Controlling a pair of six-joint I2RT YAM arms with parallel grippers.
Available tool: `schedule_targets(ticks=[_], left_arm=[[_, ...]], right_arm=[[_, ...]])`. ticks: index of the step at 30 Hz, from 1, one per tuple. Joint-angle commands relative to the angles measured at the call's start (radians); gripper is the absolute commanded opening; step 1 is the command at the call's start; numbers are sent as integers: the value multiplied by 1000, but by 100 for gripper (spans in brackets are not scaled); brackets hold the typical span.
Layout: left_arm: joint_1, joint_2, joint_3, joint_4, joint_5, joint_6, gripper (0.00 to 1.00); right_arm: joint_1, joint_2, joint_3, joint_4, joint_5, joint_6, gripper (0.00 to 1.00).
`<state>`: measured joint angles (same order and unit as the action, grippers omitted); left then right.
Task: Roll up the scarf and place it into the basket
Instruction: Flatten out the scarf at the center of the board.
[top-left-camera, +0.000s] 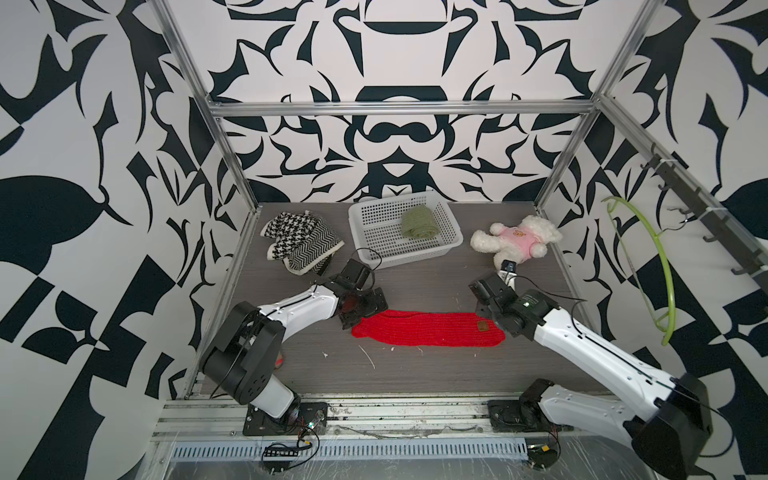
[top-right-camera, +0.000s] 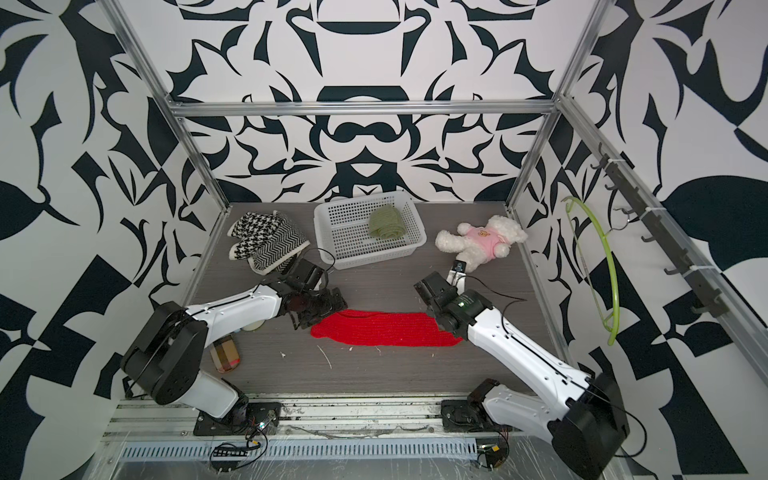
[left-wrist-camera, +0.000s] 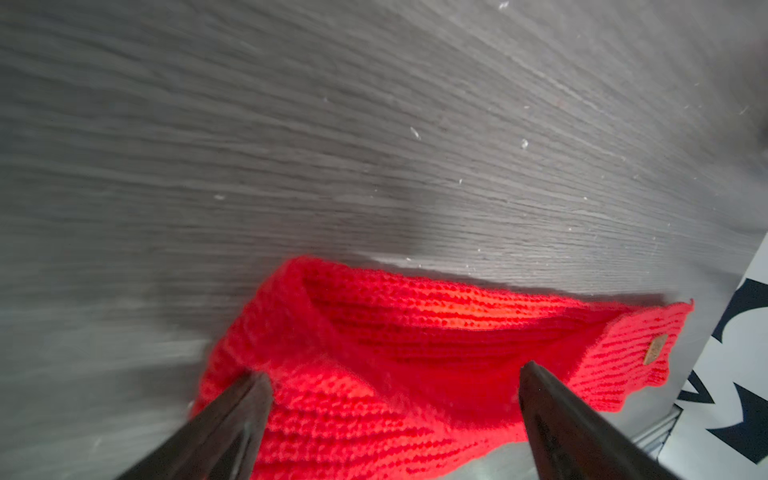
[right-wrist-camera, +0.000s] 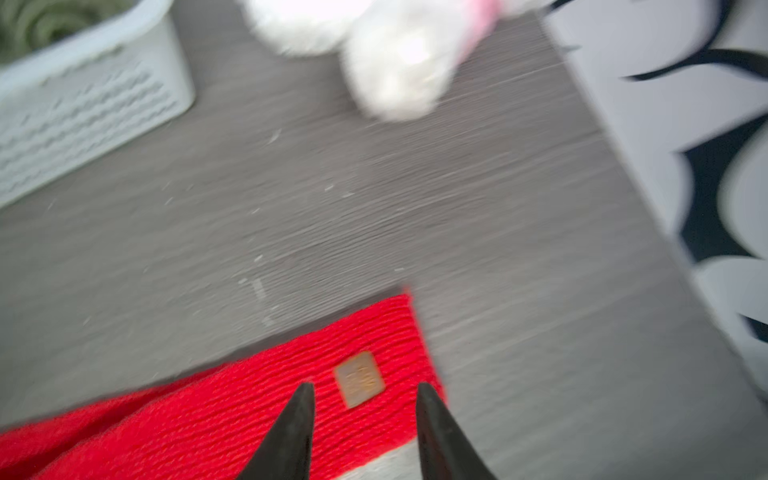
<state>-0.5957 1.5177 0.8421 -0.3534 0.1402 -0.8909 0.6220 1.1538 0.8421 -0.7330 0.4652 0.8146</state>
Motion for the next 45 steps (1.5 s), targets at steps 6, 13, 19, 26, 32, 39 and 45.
schedule_targets(ticks=[6,13,19,26,32,39,45], left_arm=[[45,-216,-4,-148,-112,40,99],[552,-433,-10,-364,-21,227,99],[790,-470,23,-426,116,344,99],[804,-488,-29,-382,205,330,99],[803,-488,-33,-375,224,333,99],[803,-488,-36,-369,232,327,99],[803,-485,-42,-360,233,310,99]], right_arm=[[228,323,161,276,-288,-156,40],[451,649,477,279,-355,-167,41],[497,852,678,267,-415,-157,41],[498,1034,857,158,-418,-148,41],[497,1131,952,43,-398,-139,42],[502,1151,963,-57,-313,-122,8],[501,990,860,129,-290,-197,0]])
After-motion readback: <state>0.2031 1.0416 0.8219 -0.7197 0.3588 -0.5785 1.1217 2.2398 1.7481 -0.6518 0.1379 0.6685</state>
